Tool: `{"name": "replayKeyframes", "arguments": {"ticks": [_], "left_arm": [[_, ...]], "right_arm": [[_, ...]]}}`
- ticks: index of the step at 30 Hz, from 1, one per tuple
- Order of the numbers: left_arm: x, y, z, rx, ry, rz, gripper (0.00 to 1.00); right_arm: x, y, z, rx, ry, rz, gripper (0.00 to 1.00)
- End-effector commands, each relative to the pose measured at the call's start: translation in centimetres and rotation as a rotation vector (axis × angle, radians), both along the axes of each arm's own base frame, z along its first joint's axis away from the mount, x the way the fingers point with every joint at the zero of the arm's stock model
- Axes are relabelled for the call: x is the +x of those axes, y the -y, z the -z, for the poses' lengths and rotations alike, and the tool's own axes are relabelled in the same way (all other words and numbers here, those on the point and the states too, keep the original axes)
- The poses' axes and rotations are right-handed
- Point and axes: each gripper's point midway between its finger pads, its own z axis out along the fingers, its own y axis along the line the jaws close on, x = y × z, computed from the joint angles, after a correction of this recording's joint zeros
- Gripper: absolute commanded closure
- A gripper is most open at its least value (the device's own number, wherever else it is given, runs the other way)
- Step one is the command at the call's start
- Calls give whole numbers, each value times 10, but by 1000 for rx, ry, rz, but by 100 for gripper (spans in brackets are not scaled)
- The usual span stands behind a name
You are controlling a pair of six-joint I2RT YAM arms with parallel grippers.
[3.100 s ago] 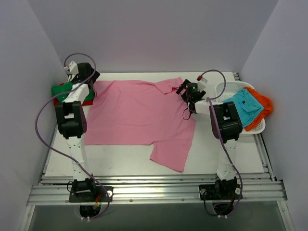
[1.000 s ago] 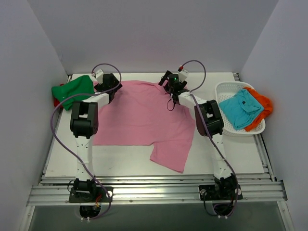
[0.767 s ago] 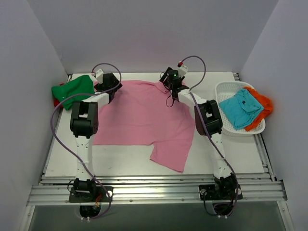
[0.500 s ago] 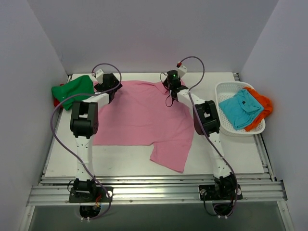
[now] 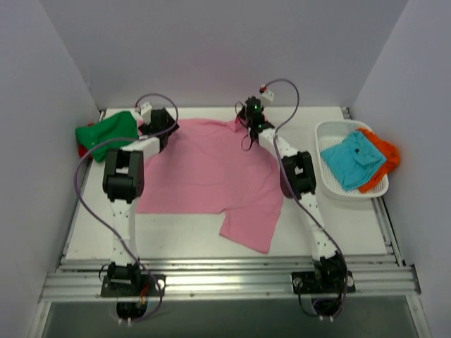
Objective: Fold and stack the t-shirts
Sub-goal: Flatten the tshirt out
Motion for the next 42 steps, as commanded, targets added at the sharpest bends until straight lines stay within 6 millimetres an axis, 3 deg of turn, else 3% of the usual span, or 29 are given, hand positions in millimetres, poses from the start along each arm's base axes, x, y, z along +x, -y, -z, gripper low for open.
{"name": "replayKeyframes", "arguments": {"ticks": [1,6,11,13,14,20,21,23,24,25,26,27,28,29,30,31,32,33,34,35,37,40,41,42], "left_arm": [[7,1,-29,6,74,1,6],[7,1,-28,6,73,5,6],[7,3,-30,6,80,10,6],[6,3,-30,5,83,10,6],[6,3,-30,6,85,9,6],[5,3,-32,8,97,14,6],[5,5,-33,8,99,19,6],[6,5,-32,10,94,22,6],[7,5,-31,13,90,23,6],[7,6,-32,12,92,26,6],[7,5,-31,13,89,25,6],[8,6,-32,13,89,25,6],[8,7,-32,13,89,26,6],[8,6,-32,12,88,26,6],[8,6,-32,13,87,25,6],[9,5,-31,14,86,23,6],[8,6,-31,14,84,25,6],[8,6,-31,14,83,25,6],[9,6,-32,15,85,26,6],[9,7,-32,17,85,26,6],[9,6,-31,17,82,24,6],[9,7,-31,15,84,27,6],[9,7,-32,14,84,26,6],[9,6,-31,13,84,26,6]], "right_arm": [[22,13,-46,39,150,36,100],[36,26,-76,106,329,87,99],[39,34,-91,145,457,135,89],[38,37,-107,176,533,159,84],[39,36,-101,177,545,167,83],[31,21,-109,277,702,226,51],[28,19,-112,284,726,230,30],[23,13,-125,278,747,226,12],[24,13,-117,240,719,219,3],[22,13,-120,224,714,212,0],[13,15,-160,233,754,207,0],[8,19,-130,192,696,211,0],[1,23,-134,162,691,215,0],[-12,29,-174,175,734,224,0],[-23,37,-183,183,759,247,0],[-33,43,-154,139,694,253,0],[-46,51,-184,155,730,268,0],[-55,57,-190,159,744,278,0],[-64,64,-170,127,691,298,0],[-76,70,-193,139,710,314,0],[-94,81,-194,128,663,345,0],[-105,86,-182,114,577,354,0],[-105,83,-164,109,519,341,0],[-104,81,-159,105,497,332,1]]}}
